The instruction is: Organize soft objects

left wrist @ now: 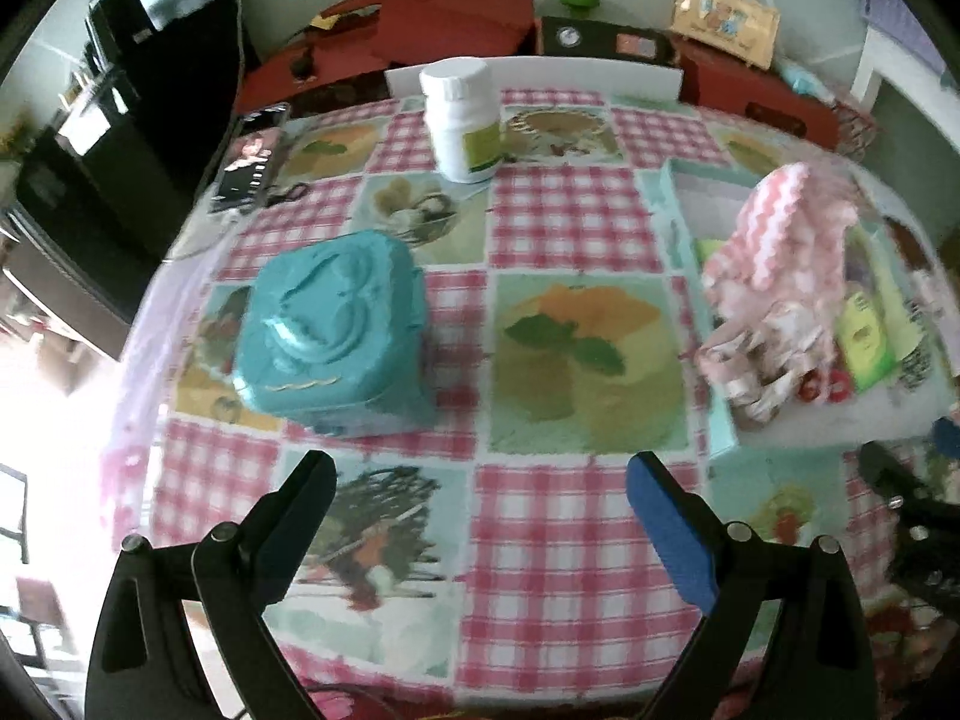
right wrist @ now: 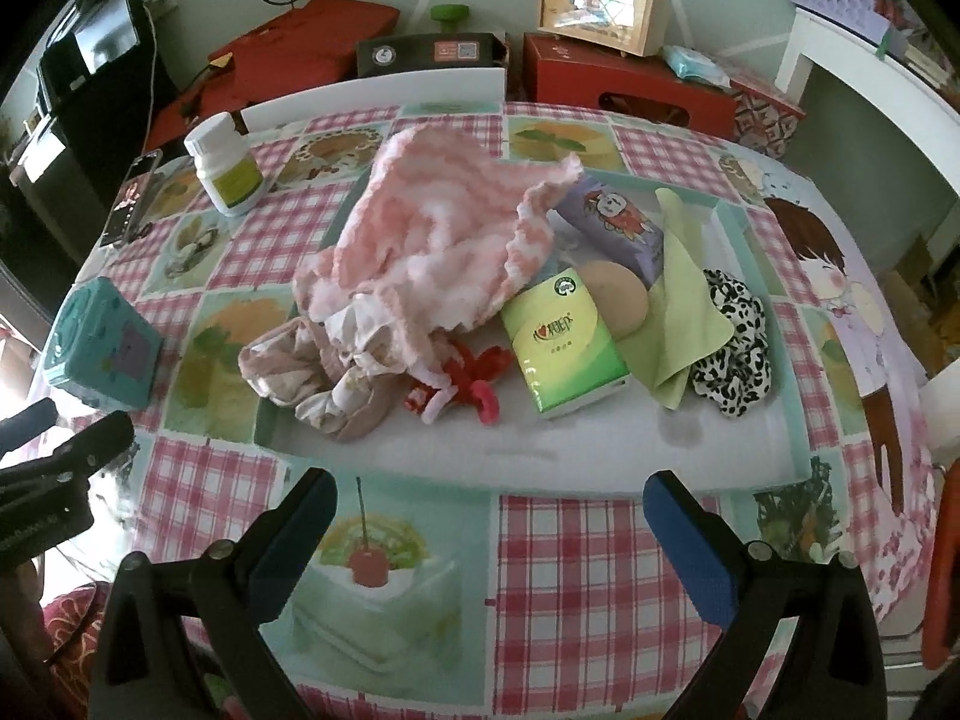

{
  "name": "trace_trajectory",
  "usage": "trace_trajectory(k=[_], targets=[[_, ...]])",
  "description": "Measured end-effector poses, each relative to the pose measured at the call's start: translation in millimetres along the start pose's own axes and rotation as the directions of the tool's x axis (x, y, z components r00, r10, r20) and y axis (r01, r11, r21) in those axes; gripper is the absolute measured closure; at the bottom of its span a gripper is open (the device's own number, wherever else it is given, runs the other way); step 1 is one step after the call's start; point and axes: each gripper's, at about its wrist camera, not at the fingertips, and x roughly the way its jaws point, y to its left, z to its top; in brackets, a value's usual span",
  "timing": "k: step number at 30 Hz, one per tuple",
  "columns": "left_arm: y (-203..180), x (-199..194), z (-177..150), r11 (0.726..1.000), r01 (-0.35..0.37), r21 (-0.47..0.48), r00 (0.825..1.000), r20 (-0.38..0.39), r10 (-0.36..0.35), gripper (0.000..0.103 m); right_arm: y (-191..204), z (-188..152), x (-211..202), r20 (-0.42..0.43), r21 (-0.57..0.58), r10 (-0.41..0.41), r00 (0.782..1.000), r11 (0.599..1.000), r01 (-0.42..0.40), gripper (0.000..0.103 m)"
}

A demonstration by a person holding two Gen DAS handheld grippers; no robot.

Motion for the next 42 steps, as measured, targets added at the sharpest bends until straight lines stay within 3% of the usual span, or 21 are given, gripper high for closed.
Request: trace_trajectory(k=[42], targets=[[-2.2,-8.9,-8.3,1.0,0.007,0.025,1.0,0.029,-0.008,0.006,-0.9,-1.5,-0.9,-0.005,0.012,-0.009,1.0,1.0,0.009,0.0]])
